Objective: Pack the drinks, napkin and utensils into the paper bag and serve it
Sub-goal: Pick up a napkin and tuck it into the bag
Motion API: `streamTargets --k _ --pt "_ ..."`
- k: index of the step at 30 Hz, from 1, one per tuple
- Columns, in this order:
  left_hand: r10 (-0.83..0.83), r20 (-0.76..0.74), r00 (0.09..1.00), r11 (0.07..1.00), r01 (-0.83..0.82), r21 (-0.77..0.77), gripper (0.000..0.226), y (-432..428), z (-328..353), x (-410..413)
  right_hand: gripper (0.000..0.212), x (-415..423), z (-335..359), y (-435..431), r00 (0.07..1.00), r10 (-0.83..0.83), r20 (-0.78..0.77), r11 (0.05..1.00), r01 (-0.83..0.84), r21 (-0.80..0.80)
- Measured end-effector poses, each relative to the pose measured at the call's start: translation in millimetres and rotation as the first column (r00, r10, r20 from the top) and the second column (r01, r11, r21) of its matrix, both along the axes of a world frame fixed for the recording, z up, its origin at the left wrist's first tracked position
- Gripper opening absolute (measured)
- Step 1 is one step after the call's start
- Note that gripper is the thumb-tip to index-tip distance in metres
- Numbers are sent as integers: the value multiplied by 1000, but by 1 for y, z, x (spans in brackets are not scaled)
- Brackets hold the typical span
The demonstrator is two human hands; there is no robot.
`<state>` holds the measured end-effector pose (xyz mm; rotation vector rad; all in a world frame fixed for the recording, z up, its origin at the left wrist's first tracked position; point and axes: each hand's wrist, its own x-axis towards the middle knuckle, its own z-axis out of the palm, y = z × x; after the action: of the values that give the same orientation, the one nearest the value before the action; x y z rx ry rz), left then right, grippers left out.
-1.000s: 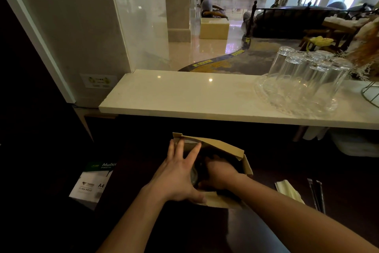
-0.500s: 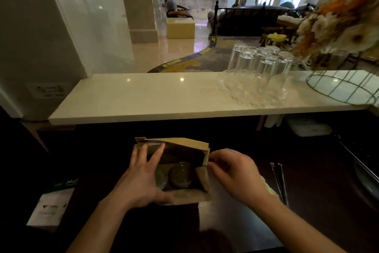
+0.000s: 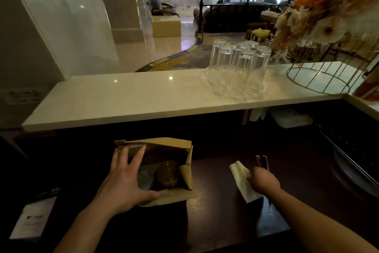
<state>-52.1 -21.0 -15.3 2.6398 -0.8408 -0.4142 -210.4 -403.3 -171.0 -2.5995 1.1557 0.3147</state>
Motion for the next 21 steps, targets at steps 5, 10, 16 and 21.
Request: streamTargets --k 5,10,16,21 --pt "-4 -20 1000 1000 5 17 132 1 0 1 25 1 -5 4 998 -65 -18 995 66 76" --pt "-5 -6 1000 1000 5 11 133 2 -5 2 26 6 2 10 974 -184 134 964 152 216" --pt "-5 15 1000 1000 5 8 134 3 -11 4 14 6 32 22 835 -292 466 902 78 425" --pt "-7 29 1000 1000 8 -10 135 3 -15 5 16 15 75 34 746 -259 614 908 -29 418"
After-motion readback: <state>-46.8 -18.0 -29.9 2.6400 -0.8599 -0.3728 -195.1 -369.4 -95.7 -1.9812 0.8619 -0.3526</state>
